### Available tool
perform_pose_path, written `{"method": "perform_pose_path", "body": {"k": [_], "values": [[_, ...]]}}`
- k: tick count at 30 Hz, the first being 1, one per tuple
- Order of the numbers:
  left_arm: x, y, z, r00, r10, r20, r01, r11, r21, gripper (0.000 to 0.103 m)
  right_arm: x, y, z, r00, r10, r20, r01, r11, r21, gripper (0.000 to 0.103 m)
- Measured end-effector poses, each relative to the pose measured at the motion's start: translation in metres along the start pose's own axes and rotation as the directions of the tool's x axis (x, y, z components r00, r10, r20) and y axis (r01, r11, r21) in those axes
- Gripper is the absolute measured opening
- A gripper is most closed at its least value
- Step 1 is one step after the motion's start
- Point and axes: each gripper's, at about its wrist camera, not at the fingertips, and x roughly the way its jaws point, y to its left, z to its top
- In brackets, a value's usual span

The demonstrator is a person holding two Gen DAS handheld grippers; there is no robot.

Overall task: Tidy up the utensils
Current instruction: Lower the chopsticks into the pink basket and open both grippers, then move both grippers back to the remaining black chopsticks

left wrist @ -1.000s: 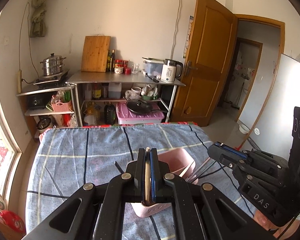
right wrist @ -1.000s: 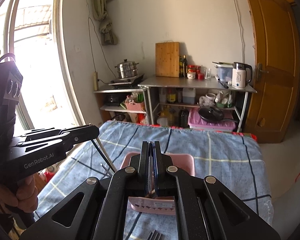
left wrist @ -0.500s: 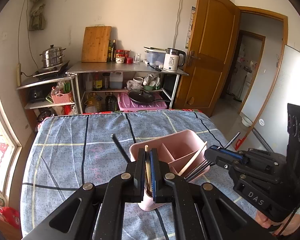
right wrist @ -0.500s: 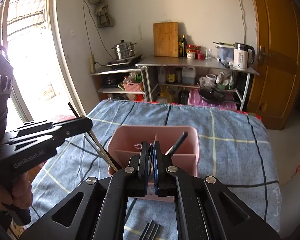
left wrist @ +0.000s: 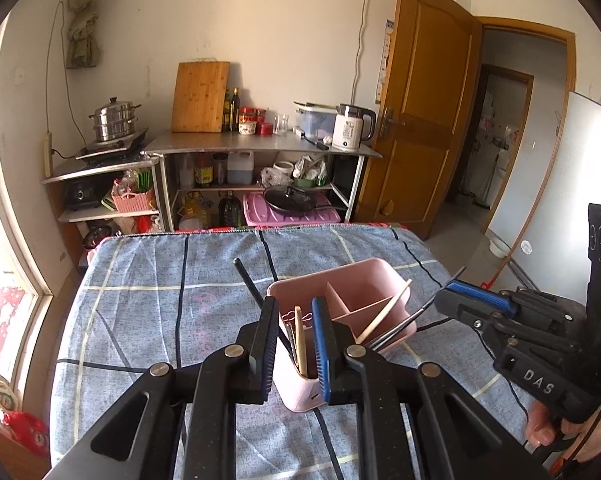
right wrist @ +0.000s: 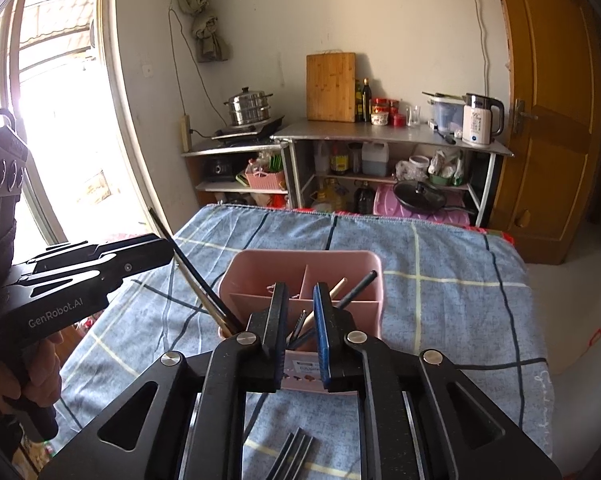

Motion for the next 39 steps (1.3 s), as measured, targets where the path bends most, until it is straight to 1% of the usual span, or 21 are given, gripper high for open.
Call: {"method": "perform_pose_path", "body": {"k": [3, 9, 13, 19, 23, 28, 34, 39], "values": [[-0.016, -0.004, -0.004, 1.0, -0.006, 0.021, 0.006, 1.0, -0.001, 0.016, -0.017, 0.001, -0.003, 1.0, 0.003, 0.024, -0.003, 1.0, -0.001, 0.015], [-0.048, -0.014, -0.027, 0.999, -0.022, 0.05, 0.022, 1.0, 0.0, 0.016, -0.051, 0.0, -0.019, 0.998, -0.004, 0.056, 0.004, 1.0, -0.001, 0.017], [-0.066, -0.024, -0.051, 0.998, -0.022, 0.056, 0.021, 1.0, 0.007, 0.017, -0.069, -0.004, -0.037, 0.999, -0.013, 0.049, 0.013, 1.0, 0.011, 0.017], [-0.081, -0.032, -0.093, 0.998, -0.041, 0.038, 0.041, 0.999, 0.012, 0.017, -0.086, -0.009, -0.067, 0.999, -0.02, 0.034, 0.019, 0.999, 0.042, 0.017], [-0.084, -0.035, -0.119, 0.999, -0.047, 0.015, 0.047, 0.999, 0.0, 0.017, -0.09, -0.01, -0.09, 1.0, -0.02, 0.004, 0.02, 0.998, 0.06, 0.017], [-0.082, -0.039, -0.148, 0.999, -0.043, -0.018, 0.043, 0.999, -0.002, 0.017, -0.086, -0.011, -0.122, 0.999, -0.014, -0.053, 0.018, 0.996, 0.088, 0.017], [-0.073, -0.039, -0.172, 0.997, -0.054, -0.061, 0.052, 0.998, -0.023, 0.017, -0.079, -0.011, -0.146, 0.994, -0.011, -0.108, 0.023, 0.993, 0.114, 0.017], [-0.064, -0.041, -0.184, 0.994, -0.058, -0.094, 0.056, 0.998, -0.026, 0.017, -0.067, -0.01, -0.159, 0.989, -0.005, -0.146, 0.022, 0.993, 0.119, 0.017]]}}
